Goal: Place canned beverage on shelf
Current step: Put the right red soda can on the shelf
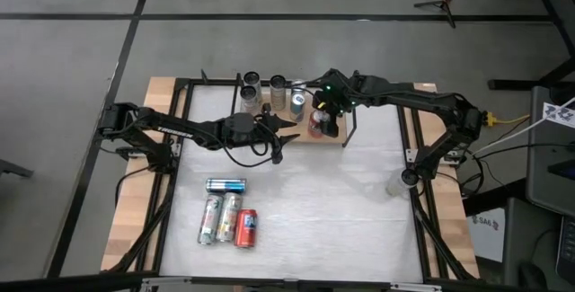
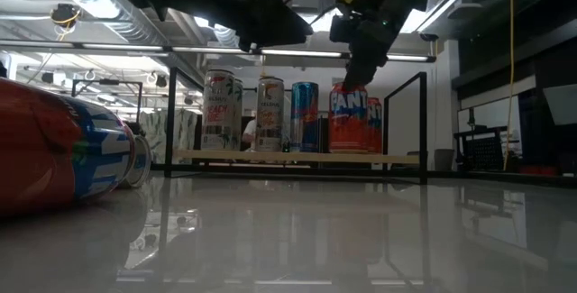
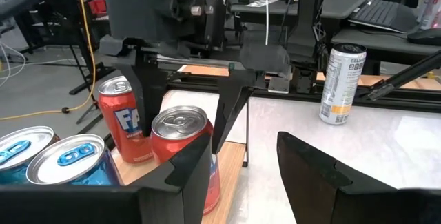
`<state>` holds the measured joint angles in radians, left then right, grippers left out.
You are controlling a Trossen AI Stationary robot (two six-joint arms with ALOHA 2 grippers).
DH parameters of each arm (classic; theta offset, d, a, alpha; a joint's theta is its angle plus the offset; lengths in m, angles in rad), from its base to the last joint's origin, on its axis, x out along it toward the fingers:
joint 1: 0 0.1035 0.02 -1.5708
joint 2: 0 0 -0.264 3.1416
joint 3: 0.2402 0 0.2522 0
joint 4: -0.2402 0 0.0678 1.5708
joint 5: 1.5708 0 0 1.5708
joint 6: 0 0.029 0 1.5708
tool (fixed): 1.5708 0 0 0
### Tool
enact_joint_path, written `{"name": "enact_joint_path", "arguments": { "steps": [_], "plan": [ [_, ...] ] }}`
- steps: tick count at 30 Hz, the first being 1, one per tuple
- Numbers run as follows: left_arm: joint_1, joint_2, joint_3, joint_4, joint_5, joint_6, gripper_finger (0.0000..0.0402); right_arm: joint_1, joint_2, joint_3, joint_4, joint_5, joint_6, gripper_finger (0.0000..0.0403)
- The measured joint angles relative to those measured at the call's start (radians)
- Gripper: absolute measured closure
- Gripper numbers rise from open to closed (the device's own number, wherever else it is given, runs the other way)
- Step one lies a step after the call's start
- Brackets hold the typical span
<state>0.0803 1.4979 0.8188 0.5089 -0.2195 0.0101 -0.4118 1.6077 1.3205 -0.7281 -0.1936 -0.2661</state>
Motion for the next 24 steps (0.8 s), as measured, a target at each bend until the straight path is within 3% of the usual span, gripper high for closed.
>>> {"name": "enact_joint_path", "arguments": {
  "steps": [11, 24],
  "plan": [
    [0.000, 0.000, 0.000, 0.000, 0.000, 0.000, 0.0243, 0.000, 0.000, -0.031, 0.024, 0.037, 0.000, 0.0115],
    [0.000, 0.000, 0.000, 0.000, 0.000, 0.000, 0.0243, -0.024, 0.000, -0.032, 0.025, 0.044, -0.014, 0.0101]
  ]
}}
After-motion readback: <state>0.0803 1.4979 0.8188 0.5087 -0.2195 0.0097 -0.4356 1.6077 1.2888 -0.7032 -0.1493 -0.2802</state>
